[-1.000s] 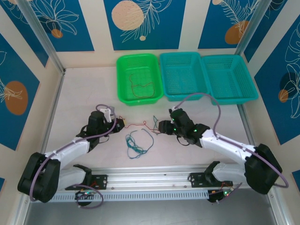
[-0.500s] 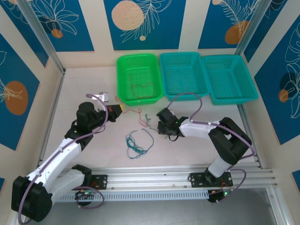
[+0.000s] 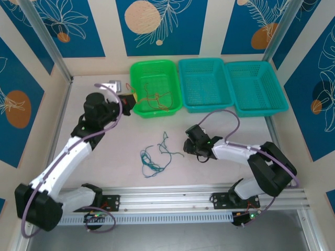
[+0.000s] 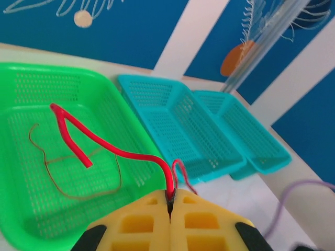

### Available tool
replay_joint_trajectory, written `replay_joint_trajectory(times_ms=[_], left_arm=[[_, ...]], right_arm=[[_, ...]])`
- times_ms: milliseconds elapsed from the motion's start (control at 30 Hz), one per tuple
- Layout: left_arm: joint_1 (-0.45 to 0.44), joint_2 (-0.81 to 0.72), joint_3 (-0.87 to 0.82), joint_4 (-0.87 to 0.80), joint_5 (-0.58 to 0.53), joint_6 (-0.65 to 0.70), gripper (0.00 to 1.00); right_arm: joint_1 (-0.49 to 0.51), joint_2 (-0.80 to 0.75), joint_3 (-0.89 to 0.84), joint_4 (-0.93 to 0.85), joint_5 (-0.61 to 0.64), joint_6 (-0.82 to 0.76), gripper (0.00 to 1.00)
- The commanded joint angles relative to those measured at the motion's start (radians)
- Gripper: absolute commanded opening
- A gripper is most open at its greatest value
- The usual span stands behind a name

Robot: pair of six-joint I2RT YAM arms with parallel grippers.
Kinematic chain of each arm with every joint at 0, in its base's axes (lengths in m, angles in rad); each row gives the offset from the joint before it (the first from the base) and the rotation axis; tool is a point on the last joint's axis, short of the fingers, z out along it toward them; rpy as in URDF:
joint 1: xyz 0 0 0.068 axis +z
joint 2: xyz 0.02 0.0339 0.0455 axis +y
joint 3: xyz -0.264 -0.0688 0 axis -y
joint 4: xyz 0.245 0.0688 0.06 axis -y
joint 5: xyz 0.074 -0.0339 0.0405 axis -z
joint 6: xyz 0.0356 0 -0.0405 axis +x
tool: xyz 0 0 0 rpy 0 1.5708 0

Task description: Untangle the cables

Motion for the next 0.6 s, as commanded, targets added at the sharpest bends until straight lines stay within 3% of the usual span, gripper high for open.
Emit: replay_joint_trajectory(times_ms=[0, 133, 267, 333, 467, 567], left_arm=[[0.013, 0.138, 0.124, 0.041, -0.071, 0.058, 0.0], [0.043, 0.36, 0.272, 0.057, -0.078, 0.047, 0.0], [0.079, 0.591, 0.427, 0.085, 0.036, 0.019, 0.0], [0.087, 0.686, 0.521, 0.035, 0.026, 0.02, 0.0], [0.089, 0.766, 0.637, -0.098, -0.052, 0.039, 0.67], [0.09, 0.709, 0.598, -0.116, -0.067, 0.033, 0.85]], right_arm=[[0.006, -0.116, -0.017, -0.075, -0.009, 0.006, 0.41], [0.006, -0.261, -0.024, -0.137, -0.015, 0.005, 0.45], [0.005, -0.372, -0.031, -0.178, -0.019, 0.005, 0.48], [0.003, -0.402, -0.036, -0.187, -0.029, 0.004, 0.49], [0.001, -0.426, -0.039, -0.214, -0.053, -0.001, 0.49], [0.0, -0.424, -0.043, -0.214, -0.069, -0.003, 0.49]])
